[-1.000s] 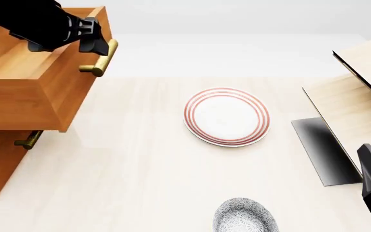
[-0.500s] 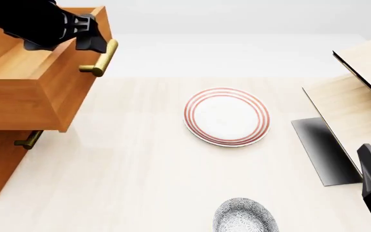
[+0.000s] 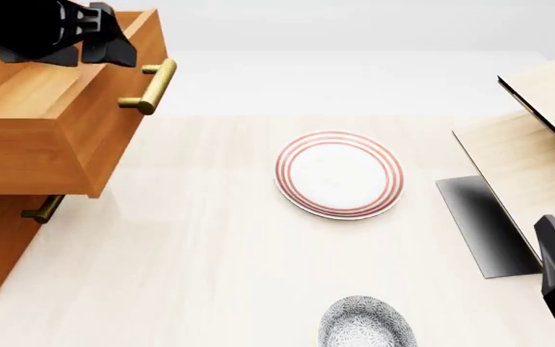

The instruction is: Open the top drawer of the cabinet and put the bowl in it.

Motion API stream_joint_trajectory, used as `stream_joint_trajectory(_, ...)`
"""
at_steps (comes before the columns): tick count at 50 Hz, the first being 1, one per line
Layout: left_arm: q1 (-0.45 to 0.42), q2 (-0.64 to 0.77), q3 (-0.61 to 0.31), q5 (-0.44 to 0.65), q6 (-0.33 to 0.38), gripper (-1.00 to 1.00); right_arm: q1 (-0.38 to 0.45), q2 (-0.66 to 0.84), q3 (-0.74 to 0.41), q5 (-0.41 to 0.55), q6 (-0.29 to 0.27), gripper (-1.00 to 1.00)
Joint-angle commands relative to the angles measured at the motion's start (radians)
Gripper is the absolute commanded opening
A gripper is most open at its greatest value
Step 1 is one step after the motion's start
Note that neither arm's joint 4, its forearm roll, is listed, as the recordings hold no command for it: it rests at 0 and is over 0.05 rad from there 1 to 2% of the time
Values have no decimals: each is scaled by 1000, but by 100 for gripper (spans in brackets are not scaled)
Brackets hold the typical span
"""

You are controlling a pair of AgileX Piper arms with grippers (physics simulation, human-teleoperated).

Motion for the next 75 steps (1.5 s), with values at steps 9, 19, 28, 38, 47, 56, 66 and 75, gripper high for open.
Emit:
stream_joint_trajectory(9, 10, -70, -39, 61, 80, 100, 0, -2, 1, 0, 0, 100)
stream_joint_trajectory(19, -29, -81, -45, 67, 98, 100, 0, -1, 1, 0, 1, 100)
stream_joint_trajectory(28, -86, -86, -50, 66, 145, 100, 0, -1, 1, 0, 1, 100)
stream_joint_trajectory(38, -129, -98, -54, 64, 187, 100, 0, -1, 1, 0, 1, 100)
stream_joint_trajectory(47, -160, -112, -41, 61, 228, 100, 0, -2, 1, 0, 0, 100)
stream_joint_trajectory(56, -197, -143, 11, 53, 229, 100, 0, -2, 1, 0, 0, 100)
stream_joint_trajectory(66, -249, -180, 59, 39, 199, 100, 0, -1, 1, 0, 1, 100)
stream_joint_trajectory(75, -313, -182, 122, -9, 163, 100, 0, -1, 1, 0, 0, 100)
